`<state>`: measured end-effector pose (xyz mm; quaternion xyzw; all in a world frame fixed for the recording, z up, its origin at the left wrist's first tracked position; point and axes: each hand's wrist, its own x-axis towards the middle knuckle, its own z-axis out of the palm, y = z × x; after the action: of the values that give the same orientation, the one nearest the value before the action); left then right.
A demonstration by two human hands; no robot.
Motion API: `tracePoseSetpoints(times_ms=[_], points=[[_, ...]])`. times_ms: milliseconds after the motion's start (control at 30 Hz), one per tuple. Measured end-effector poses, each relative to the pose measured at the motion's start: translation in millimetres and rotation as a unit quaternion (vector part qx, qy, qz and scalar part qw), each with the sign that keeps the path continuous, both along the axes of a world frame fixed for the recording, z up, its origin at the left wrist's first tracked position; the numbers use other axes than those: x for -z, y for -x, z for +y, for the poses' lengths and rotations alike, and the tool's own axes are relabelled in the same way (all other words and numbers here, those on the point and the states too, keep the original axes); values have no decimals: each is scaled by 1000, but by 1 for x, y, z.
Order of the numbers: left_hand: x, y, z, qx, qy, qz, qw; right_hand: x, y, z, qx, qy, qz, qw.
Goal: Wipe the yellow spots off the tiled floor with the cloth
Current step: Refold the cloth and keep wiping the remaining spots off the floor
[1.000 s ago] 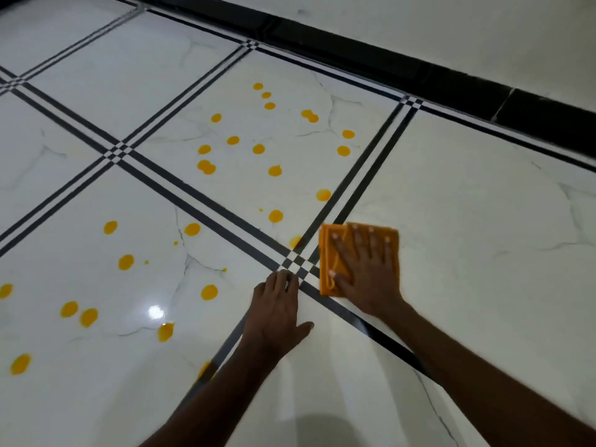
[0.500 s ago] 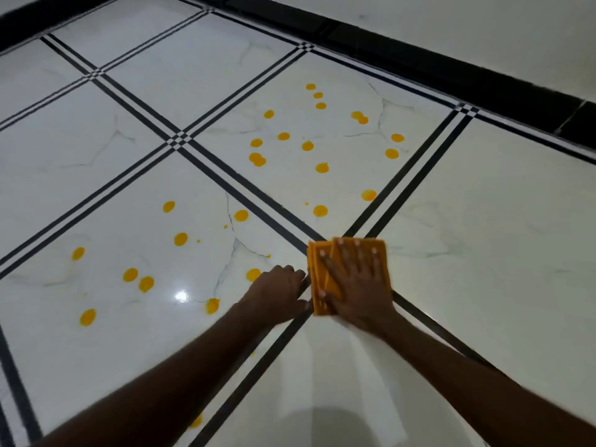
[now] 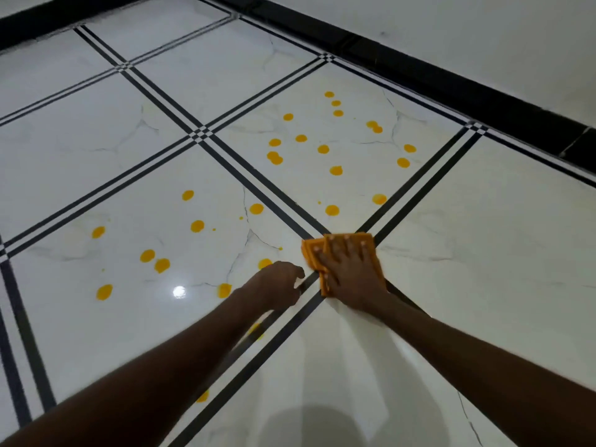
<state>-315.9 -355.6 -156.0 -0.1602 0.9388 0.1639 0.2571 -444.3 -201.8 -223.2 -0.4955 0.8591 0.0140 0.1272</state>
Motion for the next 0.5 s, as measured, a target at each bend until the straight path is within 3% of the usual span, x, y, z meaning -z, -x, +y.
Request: tracePoseSetpoints(times_ms=[67, 167, 233, 367, 433, 500], points=[[-23, 4, -24, -10, 13, -15, 1000, -24, -4, 1, -40, 14, -60, 997], [-61, 11, -52, -38, 21, -16, 999, -73, 15, 0, 76, 110, -202, 970], [-90, 19, -61, -46, 0, -27, 999, -110, 29, -5, 114, 124, -249, 954], [-156, 32, -62, -80, -160, 68, 982, -201, 43, -26, 96, 165, -340, 921], [-182, 32, -62, -128, -279, 138, 942, -244, 43, -35, 111, 198, -391, 892], [-199, 32, -62, -181, -337, 208, 900, -278, 40, -45, 137, 224, -435, 861]])
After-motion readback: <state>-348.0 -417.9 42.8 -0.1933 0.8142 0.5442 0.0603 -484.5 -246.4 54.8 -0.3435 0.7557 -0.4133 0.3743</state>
